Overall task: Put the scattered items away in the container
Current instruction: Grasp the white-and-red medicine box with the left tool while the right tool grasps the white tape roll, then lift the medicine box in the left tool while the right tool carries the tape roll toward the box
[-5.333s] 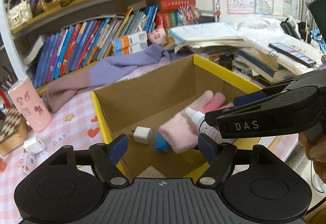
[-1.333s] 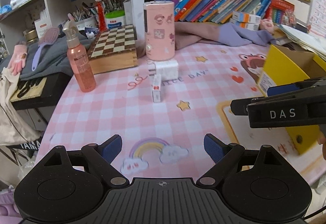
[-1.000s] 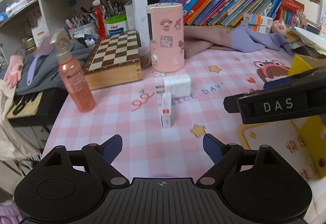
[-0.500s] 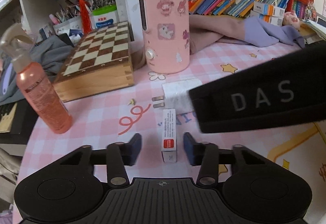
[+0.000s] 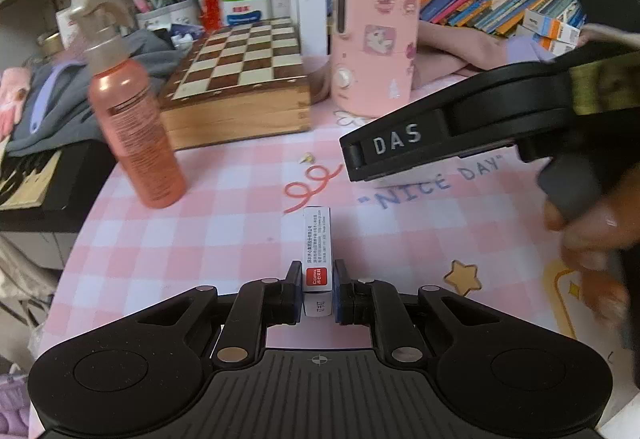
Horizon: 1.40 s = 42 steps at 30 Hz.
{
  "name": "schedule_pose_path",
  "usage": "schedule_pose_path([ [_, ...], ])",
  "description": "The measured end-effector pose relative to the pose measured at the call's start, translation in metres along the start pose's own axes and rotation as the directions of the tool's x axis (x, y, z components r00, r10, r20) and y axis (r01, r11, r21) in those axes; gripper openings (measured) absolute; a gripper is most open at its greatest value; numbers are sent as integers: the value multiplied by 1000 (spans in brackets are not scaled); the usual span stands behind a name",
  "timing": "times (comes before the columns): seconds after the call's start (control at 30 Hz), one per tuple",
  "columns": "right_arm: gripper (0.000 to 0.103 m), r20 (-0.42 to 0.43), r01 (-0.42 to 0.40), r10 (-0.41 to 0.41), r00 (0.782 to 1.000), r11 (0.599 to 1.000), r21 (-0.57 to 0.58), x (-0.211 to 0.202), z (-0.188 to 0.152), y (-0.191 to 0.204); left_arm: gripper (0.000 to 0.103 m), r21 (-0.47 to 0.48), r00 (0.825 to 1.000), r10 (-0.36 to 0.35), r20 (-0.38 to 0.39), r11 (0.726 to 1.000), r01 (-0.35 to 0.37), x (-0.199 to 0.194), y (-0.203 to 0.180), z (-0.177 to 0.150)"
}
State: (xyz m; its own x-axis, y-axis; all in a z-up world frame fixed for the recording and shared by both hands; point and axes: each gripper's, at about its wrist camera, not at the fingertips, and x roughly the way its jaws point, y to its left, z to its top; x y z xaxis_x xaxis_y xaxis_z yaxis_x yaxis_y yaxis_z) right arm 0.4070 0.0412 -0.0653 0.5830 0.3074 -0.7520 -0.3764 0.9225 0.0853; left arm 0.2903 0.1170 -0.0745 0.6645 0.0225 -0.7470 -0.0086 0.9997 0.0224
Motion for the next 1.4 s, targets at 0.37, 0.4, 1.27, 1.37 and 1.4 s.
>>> schedule_pose_path([
  [0.37, 54, -21, 17, -16, 1000, 999, 48, 18, 1, -7, 13, -44, 999, -32, -18, 999, 31, -7, 9, 1],
  [0.4, 54, -23, 16, -15, 1000, 998, 53, 16, 1, -9, 13, -47, 999, -35, -18, 998, 34, -8, 9, 2],
  [1.27, 54, 89, 3, -6, 996, 999, 39, -108, -33, -14, 13, -38, 992, -77, 96, 996, 81, -78, -6, -8],
  [1.37, 54, 93, 2, -5, 996, 999, 33, -125, -45, -14, 13, -43, 991, -76, 106, 996, 81, -89, -5, -12],
  [1.4, 54, 93, 1, -5, 996, 999, 33, -130, -49, -14, 13, -44, 991, -77, 107, 996, 82, -92, -5, -14],
])
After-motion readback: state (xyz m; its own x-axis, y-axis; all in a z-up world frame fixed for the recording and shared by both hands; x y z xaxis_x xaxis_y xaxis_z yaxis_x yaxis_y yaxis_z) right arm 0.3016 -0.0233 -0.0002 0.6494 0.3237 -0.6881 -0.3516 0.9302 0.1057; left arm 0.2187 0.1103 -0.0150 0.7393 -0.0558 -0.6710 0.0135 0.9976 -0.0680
